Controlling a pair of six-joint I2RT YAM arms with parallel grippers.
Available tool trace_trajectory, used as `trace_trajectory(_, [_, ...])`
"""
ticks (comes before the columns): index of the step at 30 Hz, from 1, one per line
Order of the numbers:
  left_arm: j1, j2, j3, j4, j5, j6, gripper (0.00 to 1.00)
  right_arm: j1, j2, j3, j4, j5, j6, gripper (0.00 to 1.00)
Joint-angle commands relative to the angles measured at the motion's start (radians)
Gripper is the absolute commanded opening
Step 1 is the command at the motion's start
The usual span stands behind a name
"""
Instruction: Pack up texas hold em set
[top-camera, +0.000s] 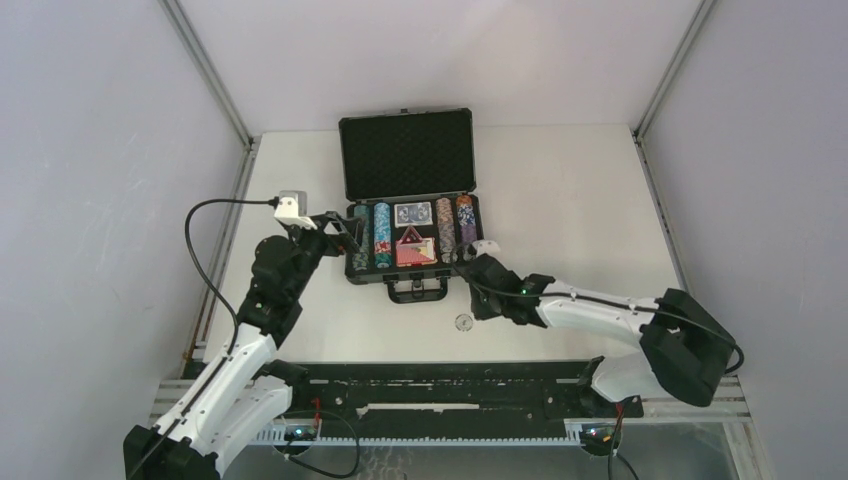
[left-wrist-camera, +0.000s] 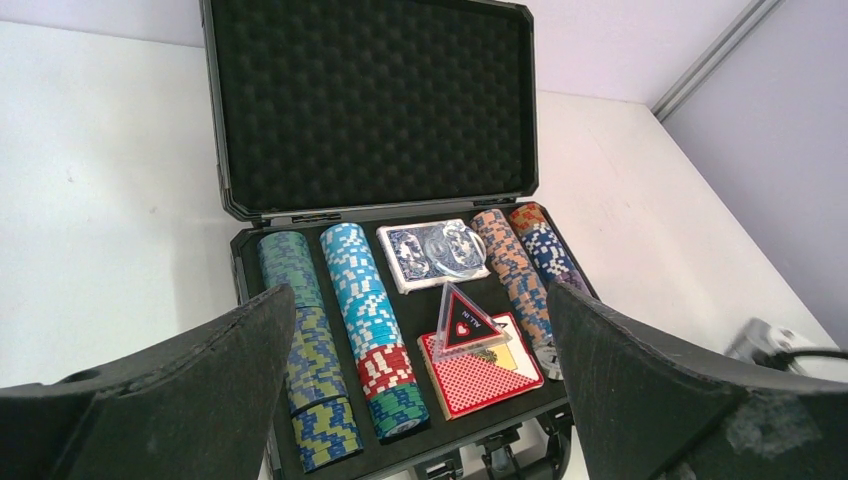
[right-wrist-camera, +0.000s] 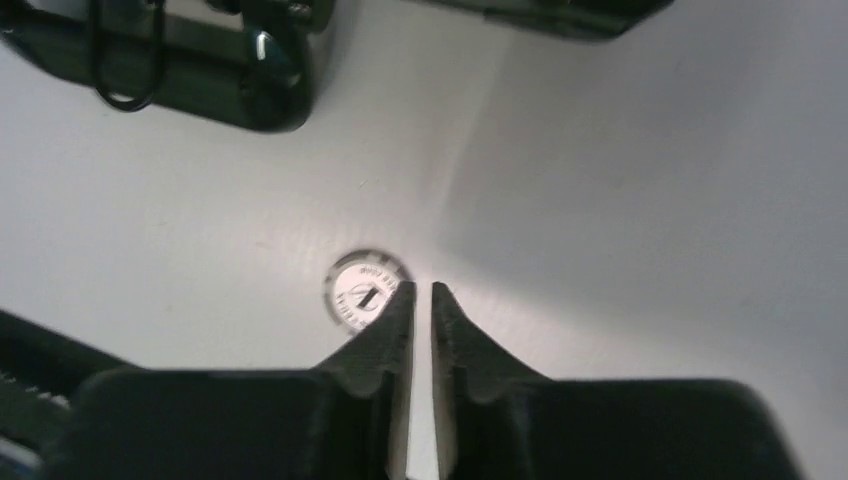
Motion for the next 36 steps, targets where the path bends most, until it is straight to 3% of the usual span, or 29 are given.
trace_trajectory(1, [-0.007, -0.004, -0.012, 0.038, 0.014, -0.009, 1.0, -0.061, 0.08, 0.084, 0.034, -0.001, -0.081, 0.09])
trace_trajectory(4, [-0.007, -0.002, -0.013, 0.035, 0.013, -0.007, 1.0, -0.074, 0.148, 0.129, 0.049, 0.0, -0.098, 0.0])
trace_trajectory(16, [-0.011, -0.029, -0.011, 0.039, 0.039, -0.025, 1.0, -0.019, 0.251, 0.105, 0.093, -0.016, -0.068, 0.0])
trace_trajectory(26, [-0.02, -0.05, -0.012, 0.036, 0.049, -0.037, 1.0, 0.075, 0.186, 0.045, 0.069, 0.026, 0.002, 0.0])
trace_trajectory(36, [-0.031, -0.047, -0.01, 0.035, 0.052, -0.041, 1.0, 0.079, 0.111, -0.016, 0.051, 0.055, 0.029, 0.0])
